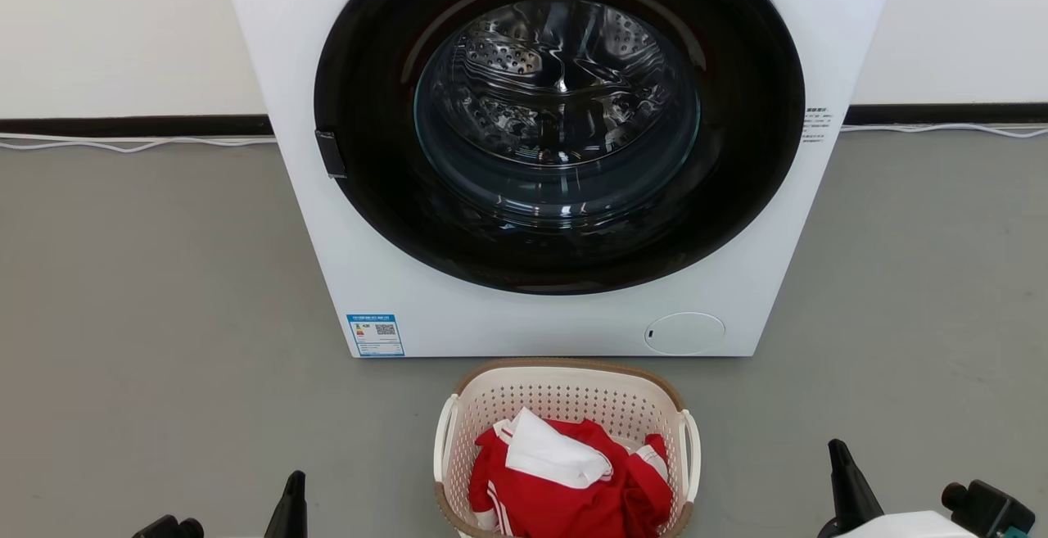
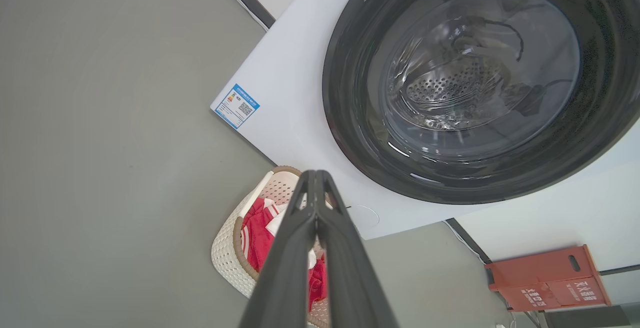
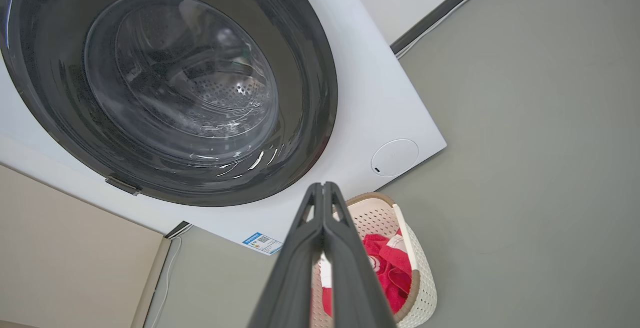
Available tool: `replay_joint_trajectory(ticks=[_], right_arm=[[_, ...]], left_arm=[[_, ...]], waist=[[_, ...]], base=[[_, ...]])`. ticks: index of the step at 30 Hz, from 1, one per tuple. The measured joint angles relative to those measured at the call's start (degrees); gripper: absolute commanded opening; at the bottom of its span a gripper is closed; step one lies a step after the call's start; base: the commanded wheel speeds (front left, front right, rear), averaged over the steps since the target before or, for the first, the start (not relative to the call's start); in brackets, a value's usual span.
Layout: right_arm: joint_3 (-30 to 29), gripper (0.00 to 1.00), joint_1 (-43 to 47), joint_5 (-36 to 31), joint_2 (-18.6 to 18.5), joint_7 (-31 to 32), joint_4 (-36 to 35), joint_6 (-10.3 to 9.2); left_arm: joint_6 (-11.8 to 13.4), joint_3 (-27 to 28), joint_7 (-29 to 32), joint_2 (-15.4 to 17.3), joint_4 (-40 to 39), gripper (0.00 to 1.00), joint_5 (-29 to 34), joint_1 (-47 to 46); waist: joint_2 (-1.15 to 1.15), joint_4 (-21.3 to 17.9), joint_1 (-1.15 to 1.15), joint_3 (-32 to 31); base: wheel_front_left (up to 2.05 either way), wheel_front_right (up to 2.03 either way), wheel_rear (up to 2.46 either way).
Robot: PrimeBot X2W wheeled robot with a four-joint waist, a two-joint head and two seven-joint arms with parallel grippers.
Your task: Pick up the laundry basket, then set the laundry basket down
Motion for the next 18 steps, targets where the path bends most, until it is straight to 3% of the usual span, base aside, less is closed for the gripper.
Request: replay_joint_trajectory(ticks=[18], right_arm=[[-1.1,0.0,-1.09,11.94,0.0,2.81,-1.98,-0.01]], left_arm=[[-1.08,1.15,2.56,-0.08,-1.48,0.0,-9.67,-1.16]], waist=[[0.0,-0.17,0.0,0.76]], base=[[0.0,0.0,0.0]])
